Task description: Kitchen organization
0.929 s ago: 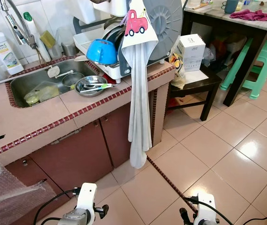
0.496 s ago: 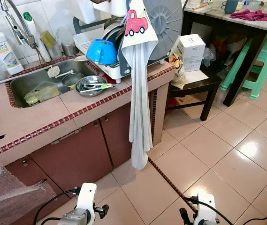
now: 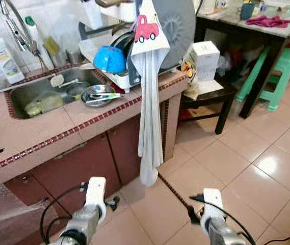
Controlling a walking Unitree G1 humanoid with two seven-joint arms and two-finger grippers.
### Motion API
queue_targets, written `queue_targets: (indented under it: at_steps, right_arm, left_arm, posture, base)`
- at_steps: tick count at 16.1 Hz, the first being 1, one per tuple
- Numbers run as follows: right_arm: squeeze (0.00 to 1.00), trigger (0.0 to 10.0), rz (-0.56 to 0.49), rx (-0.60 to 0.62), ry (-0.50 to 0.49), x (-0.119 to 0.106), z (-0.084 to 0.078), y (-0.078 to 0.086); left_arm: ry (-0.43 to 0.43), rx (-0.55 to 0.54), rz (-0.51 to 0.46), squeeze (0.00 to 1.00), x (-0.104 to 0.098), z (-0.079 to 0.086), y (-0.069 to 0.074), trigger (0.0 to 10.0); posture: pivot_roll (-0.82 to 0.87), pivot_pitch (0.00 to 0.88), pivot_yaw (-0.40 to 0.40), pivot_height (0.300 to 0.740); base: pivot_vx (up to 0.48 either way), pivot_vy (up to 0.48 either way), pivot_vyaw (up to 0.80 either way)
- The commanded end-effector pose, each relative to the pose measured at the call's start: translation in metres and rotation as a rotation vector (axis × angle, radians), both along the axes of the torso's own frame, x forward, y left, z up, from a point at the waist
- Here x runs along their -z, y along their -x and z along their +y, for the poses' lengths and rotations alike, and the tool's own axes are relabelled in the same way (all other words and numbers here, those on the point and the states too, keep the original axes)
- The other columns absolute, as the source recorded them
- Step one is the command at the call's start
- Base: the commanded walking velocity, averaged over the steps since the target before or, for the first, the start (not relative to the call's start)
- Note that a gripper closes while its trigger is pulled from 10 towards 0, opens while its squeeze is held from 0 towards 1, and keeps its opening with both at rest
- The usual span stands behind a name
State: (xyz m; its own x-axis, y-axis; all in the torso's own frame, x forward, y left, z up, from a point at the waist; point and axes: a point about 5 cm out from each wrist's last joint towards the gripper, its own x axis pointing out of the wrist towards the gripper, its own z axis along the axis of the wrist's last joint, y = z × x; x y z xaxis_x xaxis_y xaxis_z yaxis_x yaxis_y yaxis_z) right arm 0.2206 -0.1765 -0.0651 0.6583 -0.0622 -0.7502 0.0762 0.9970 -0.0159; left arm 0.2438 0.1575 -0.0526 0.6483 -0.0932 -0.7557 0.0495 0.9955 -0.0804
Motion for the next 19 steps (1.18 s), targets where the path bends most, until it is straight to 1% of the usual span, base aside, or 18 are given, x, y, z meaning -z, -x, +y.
queue_targets:
  at_steps: [1, 3, 4, 6, 8, 9, 13, 15, 16, 17, 19]
  right_arm:
    - [0.0, 10.0, 0.031, 0.002, -0.002, 0.005, 0.001, 0.007]
    - [0.0, 10.0, 0.034, 0.01, -0.006, 0.005, 0.001, 0.008]
    - [0.0, 10.0, 0.043, 0.017, -0.004, 0.006, 0.0, 0.01]
    - [0.0, 10.0, 0.053, 0.02, 0.021, 0.007, -0.002, 0.012]
    - [0.0, 10.0, 0.054, 0.016, 0.025, 0.009, -0.004, 0.015]
    - [0.0, 10.0, 0.056, 0.015, 0.028, 0.009, -0.005, 0.016]
    - [0.0, 10.0, 0.074, -0.029, 0.072, 0.01, -0.01, 0.019]
    - [0.0, 10.0, 0.078, -0.07, 0.092, 0.01, -0.012, 0.019]
    - [0.0, 10.0, 0.07, -0.126, 0.118, 0.008, -0.012, 0.017]
    - [0.0, 10.0, 0.07, -0.15, 0.135, 0.008, -0.011, 0.016]
    - [0.0, 10.0, 0.072, -0.158, 0.134, 0.008, -0.007, 0.015]
  left_arm:
    - [-0.013, -0.009, 0.027, 0.0, 0.003, 0.005, 0.005, 10.0]
    - [-0.015, -0.002, 0.028, 0.0, 0.003, 0.005, 0.004, 10.0]
    - [-0.029, 0.019, 0.032, 0.0, 0.004, 0.005, 0.005, 10.0]
    - [-0.046, 0.022, 0.035, 0.0, 0.004, 0.007, 0.006, 10.0]
    - [-0.064, 0.02, 0.054, 0.0, 0.008, 0.012, 0.012, 10.0]
    - [-0.066, 0.021, 0.058, 0.0, 0.009, 0.013, 0.013, 10.0]
    - [-0.056, 0.0, 0.071, 0.0, 0.011, 0.012, 0.018, 10.0]
    - [-0.051, -0.008, 0.075, 0.0, 0.013, 0.011, 0.02, 10.0]
    - [-0.048, -0.019, 0.076, 0.0, 0.013, 0.012, 0.021, 10.0]
    - [-0.048, -0.021, 0.076, 0.0, 0.014, 0.013, 0.022, 10.0]
    - [-0.049, -0.026, 0.076, 0.0, 0.014, 0.015, 0.022, 10.0]
  posture:
    - [-0.04, 0.0, 0.08, 0.74]
    - [-0.05, 0.0, 0.087, 0.74]
    - [-0.06, 0.0, 0.091, 0.74]
    - [-0.07, 0.0, 0.096, 0.74]
    - [-0.07, 0.0, 0.096, 0.74]
    - [-0.07, 0.0, 0.091, 0.74]
    - [-0.06, 0.0, 0.056, 0.74]
    - [-0.05, 0.0, 0.044, 0.74]
    - [-0.04, 0.0, 0.038, 0.74]
    - [-0.04, 0.0, 0.038, 0.74]
    - [-0.04, 0.0, 0.044, 0.74]
  base:
    - [0.0, 0.0, 0.0]
    - [0.0, 0.0, 0.0]
    - [0.0, 0.0, 0.0]
    - [0.0, 0.0, 0.0]
    - [0.0, 0.0, 0.0]
    - [0.0, 0.0, 0.0]
    - [0.0, 0.0, 0.0]
    - [0.0, 0.0, 0.0]
    - [0.0, 0.0, 0.0]
    - [0.0, 0.0, 0.8]
    - [0.0, 0.0, 0.8]
